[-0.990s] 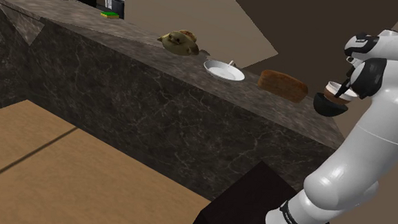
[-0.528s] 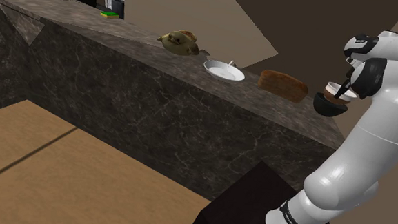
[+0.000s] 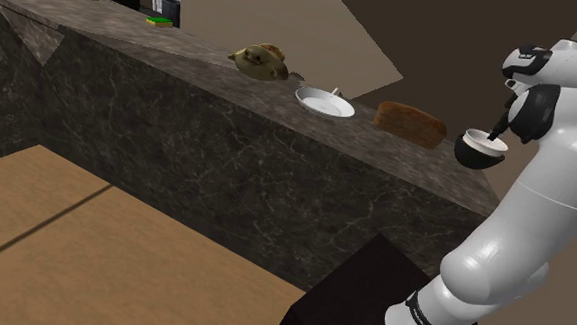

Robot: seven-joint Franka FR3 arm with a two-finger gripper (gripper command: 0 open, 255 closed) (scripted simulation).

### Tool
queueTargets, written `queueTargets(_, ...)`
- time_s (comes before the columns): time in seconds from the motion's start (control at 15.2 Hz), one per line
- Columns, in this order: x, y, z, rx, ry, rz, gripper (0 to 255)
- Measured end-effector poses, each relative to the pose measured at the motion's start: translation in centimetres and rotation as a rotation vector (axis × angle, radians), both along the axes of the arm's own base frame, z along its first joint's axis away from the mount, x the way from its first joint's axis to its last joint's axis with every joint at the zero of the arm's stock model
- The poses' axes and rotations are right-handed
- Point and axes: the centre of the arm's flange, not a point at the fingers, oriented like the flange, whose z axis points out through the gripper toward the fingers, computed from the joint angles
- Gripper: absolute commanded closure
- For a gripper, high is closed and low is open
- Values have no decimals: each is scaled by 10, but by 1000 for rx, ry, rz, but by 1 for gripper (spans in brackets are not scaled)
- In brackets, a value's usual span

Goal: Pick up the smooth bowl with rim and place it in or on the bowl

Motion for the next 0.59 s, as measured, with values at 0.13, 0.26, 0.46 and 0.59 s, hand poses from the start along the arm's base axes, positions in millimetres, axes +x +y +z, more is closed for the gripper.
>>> queueTargets(0.13, 0, 4, 25, -1, 0, 0, 0)
queueTargets(0.26, -1, 6, 33, 0, -1, 0, 0)
queueTargets(0.46, 0, 7, 34, 1, 0, 0, 0)
queueTargets(0.59, 0, 7, 34, 1, 0, 0, 0)
